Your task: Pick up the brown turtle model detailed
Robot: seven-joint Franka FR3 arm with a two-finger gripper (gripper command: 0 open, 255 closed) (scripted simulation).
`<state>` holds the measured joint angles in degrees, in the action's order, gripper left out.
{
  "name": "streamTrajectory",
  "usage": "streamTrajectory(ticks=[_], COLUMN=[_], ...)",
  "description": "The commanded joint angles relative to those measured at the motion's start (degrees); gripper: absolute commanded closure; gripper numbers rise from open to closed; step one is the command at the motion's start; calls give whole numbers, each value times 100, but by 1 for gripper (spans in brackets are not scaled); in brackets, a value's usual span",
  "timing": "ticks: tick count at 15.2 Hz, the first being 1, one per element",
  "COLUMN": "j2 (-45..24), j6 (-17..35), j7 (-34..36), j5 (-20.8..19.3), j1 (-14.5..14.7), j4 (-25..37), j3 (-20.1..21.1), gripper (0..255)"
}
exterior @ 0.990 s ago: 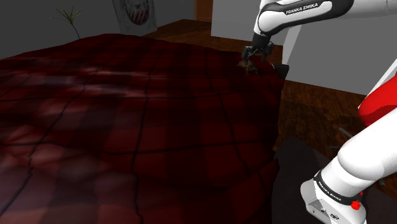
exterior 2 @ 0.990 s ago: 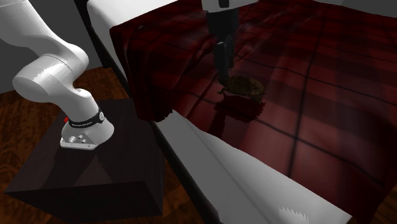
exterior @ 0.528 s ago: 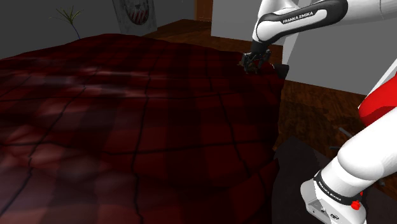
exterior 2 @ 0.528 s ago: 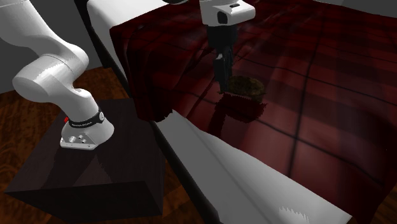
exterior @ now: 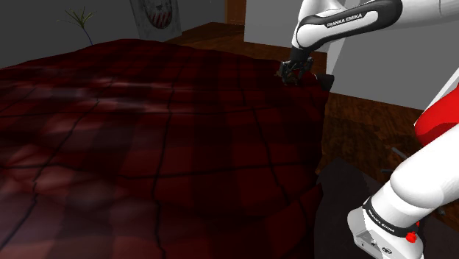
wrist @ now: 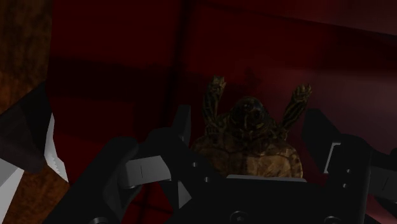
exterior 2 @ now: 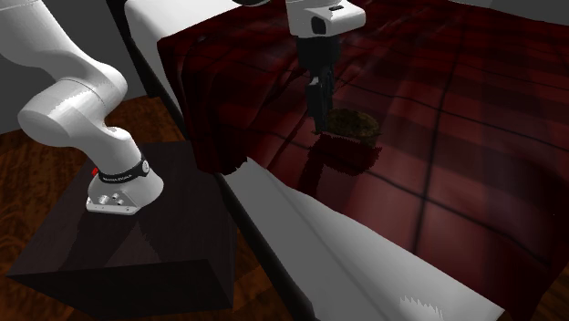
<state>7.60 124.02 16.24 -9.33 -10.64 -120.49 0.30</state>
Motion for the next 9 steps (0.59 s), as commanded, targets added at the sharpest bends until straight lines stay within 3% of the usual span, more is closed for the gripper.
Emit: streamTrajectory(ticks=[1,9], j2=[-16,85], j6=[-4,-608], j7=[6,-88], j5=[-3,52], j1=[-3,9], j4=[9,517], j3=[-1,5], gripper=[255,255])
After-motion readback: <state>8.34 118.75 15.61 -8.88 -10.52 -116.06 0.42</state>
